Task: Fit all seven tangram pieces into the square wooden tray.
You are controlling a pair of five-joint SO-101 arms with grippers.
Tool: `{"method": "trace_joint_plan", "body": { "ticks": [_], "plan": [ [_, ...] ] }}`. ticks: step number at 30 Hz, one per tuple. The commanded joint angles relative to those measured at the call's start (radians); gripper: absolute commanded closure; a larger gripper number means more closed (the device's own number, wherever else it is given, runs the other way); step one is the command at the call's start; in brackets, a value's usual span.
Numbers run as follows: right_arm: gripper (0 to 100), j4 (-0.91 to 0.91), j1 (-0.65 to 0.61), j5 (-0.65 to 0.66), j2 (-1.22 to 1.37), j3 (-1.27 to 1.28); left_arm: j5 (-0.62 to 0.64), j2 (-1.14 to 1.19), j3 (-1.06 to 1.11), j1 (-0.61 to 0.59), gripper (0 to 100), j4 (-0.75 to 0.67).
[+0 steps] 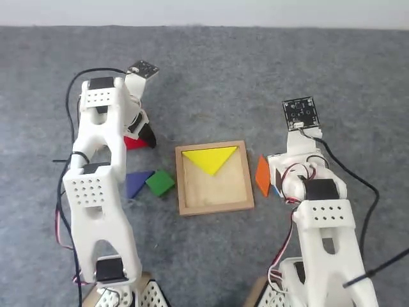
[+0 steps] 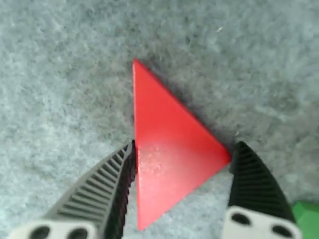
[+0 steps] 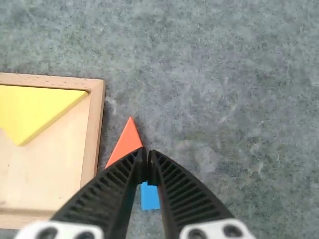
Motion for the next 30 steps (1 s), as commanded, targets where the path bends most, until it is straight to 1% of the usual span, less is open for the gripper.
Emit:
{"method": "trace_joint_plan", "body": {
  "ticks": [1,5,9,14,17,26,29,30],
  "plan": [
    [99.1,-0.024,0.013,-0.009,-0.042,-0.009,-0.017,-0.009,-0.042,0.003,72,0.000],
    [99.1,-0.024,0.013,-0.009,-0.042,-0.009,-0.017,-0.014,-0.042,0.003,73,0.000],
    [99.1,-0.025,0.013,-0.009,-0.042,-0.009,-0.017,-0.015,-0.038,0.003,77,0.002],
    [99.1,-0.025,0.013,-0.009,-0.042,-0.009,-0.017,-0.015,-0.038,0.005,79,0.017],
    [99.1,-0.025,0.013,-0.009,-0.042,-0.009,-0.017,-0.015,-0.038,0.005,83,0.017],
    [99.1,-0.027,0.015,-0.009,-0.042,-0.009,-0.015,-0.015,-0.038,0.057,89,0.052],
    [99.1,-0.027,0.015,-0.009,-0.042,-0.009,-0.015,-0.015,-0.042,0.049,89,0.052],
    [99.1,-0.027,0.015,-0.009,-0.042,-0.009,-0.015,-0.017,-0.042,0.041,87,0.052]
  ]
}}
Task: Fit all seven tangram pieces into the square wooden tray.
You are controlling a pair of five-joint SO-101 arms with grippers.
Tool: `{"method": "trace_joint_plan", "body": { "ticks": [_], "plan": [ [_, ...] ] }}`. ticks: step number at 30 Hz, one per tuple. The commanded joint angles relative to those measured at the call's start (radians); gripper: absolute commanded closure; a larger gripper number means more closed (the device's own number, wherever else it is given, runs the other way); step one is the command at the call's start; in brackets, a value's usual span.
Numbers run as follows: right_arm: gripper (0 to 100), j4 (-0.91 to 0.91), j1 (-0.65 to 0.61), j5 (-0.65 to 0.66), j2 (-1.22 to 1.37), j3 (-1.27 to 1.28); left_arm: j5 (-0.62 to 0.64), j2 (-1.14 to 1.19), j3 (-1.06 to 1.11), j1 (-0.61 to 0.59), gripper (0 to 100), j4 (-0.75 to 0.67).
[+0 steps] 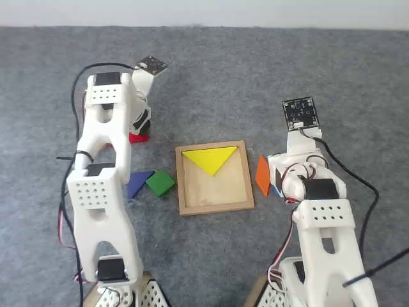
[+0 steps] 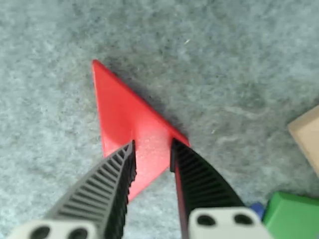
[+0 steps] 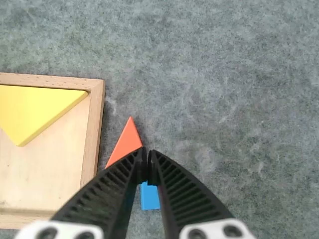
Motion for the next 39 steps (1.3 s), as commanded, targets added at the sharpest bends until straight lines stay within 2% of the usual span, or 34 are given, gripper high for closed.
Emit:
{"method": "trace_joint_plan", "body": {
  "ticks": [1,5,7,11,17,23,31,35,39],
  "plan": [
    [99.1,-0.025,0.015,-0.008,-0.042,-0.009,-0.003,0.005,-0.022,-0.017,85,0.002],
    [99.1,-0.025,0.015,-0.008,-0.042,-0.009,-0.017,0.008,-0.038,-0.058,68,0.003],
    [99.1,-0.025,0.015,-0.008,-0.042,-0.009,-0.041,0.015,-0.048,-0.074,67,0.005],
    [99.1,-0.025,0.015,-0.008,-0.042,-0.009,-0.097,0.017,-0.053,-0.078,66,0.038],
    [99.1,-0.025,0.015,-0.008,-0.042,-0.009,-0.046,0.017,-0.053,-0.080,66,-0.021],
    [99.1,-0.025,0.015,-0.008,-0.042,-0.009,-0.038,0.043,-0.065,-0.052,67,-0.025],
    [99.1,-0.025,0.015,-0.008,-0.042,-0.009,-0.048,0.215,-0.351,-0.055,67,0.157],
    [99.1,-0.025,0.015,-0.008,-0.042,-0.009,-0.118,0.295,-0.493,-0.058,72,0.269],
    [99.1,-0.025,0.016,-0.008,-0.042,-0.009,-0.112,0.311,-0.542,-0.061,79,0.279]
  ]
}}
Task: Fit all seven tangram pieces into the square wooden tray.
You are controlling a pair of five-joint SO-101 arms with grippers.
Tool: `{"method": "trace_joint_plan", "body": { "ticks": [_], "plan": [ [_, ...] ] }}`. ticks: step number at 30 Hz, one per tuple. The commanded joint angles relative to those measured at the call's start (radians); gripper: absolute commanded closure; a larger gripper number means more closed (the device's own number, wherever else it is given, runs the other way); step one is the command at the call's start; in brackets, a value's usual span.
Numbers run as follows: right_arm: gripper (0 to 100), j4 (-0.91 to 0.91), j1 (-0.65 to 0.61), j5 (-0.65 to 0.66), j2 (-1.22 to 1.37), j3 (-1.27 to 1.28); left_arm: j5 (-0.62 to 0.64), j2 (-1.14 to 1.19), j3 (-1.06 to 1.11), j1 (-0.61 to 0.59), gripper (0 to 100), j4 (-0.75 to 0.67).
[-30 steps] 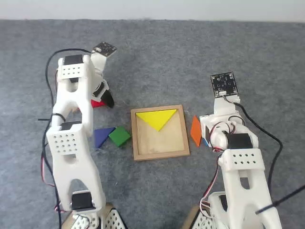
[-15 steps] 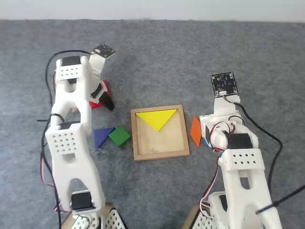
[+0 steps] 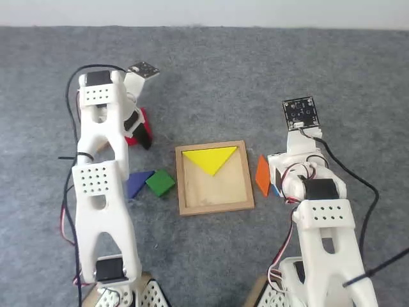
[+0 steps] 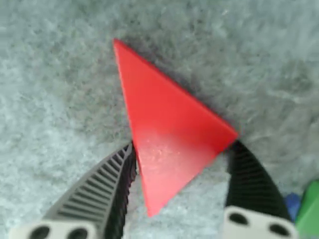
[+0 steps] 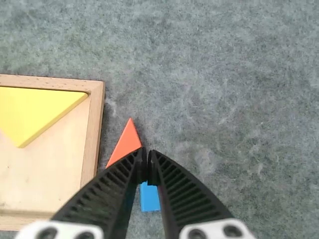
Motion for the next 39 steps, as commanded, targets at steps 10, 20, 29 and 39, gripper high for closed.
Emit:
{"method": "trace_joint_plan", "body": {
  "ticks": [10,20,29,39],
  "plan": [
    [99.1,-0.045,0.016,-0.008,-0.036,-0.008,-0.014,0.002,-0.073,0.014,91,0.035],
    [99.1,-0.048,0.016,-0.008,-0.033,-0.008,0.054,0.000,-0.150,0.112,94,0.046],
    [99.0,-0.117,0.030,-0.006,-0.036,0.038,0.141,-0.249,-0.061,0.052,95,0.048],
    [99.0,-0.117,0.028,0.002,-0.033,0.038,0.140,-0.747,0.499,-0.061,76,0.021]
  ]
}}
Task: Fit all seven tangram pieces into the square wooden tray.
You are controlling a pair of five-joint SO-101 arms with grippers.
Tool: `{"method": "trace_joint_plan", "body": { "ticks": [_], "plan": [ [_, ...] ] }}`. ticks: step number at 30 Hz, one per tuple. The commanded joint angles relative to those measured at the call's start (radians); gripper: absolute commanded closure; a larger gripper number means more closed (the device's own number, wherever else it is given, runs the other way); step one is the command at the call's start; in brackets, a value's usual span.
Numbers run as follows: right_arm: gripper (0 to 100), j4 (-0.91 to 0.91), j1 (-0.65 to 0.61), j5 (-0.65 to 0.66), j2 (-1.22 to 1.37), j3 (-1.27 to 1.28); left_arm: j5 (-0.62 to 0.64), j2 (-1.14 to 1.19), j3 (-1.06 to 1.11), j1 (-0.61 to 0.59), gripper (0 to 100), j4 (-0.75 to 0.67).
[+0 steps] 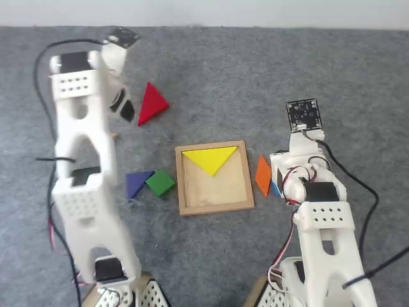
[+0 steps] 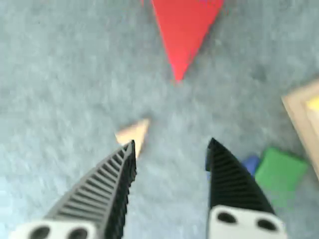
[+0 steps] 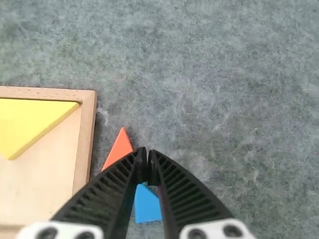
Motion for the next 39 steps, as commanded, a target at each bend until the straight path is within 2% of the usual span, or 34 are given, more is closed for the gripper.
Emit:
{"method": "trace_joint_plan", "body": {
  "ticks": [1,6,10,12,15,17,23,25,31,39],
  "plan": [
    [98.9,-0.021,0.007,0.003,-0.028,-0.014,0.003,-0.302,0.302,-0.032,76,-0.018],
    [98.9,0.053,-0.070,0.064,-0.027,-0.012,0.014,-0.578,0.783,-0.068,76,-0.281],
    [98.3,0.077,-0.105,0.023,-0.019,0.003,0.133,-0.746,1.152,-0.068,76,-0.552],
    [93.5,0.077,-0.108,-0.002,0.012,0.005,0.163,-0.776,1.279,-0.066,76,-0.658],
    [81.1,0.076,-0.108,-0.112,0.097,-0.012,0.166,-0.772,1.405,-0.066,76,-0.756],
    [77.3,0.076,-0.110,-0.215,0.170,-0.044,0.166,-0.750,1.458,-0.068,76,-0.798],
    [77.2,0.084,-0.140,-0.580,0.414,-0.193,0.170,-0.740,1.471,-0.086,76,-0.810],
    [77.2,0.077,-0.156,-0.664,0.493,-0.233,0.172,-0.740,1.474,-0.084,76,-0.810],
    [77.2,0.084,-0.208,-0.683,0.619,-0.344,0.172,-0.740,1.477,-0.084,76,-0.810],
    [77.2,0.087,-0.202,-0.683,0.641,-0.348,0.172,-0.740,1.477,-0.084,76,-0.810]
  ]
}}
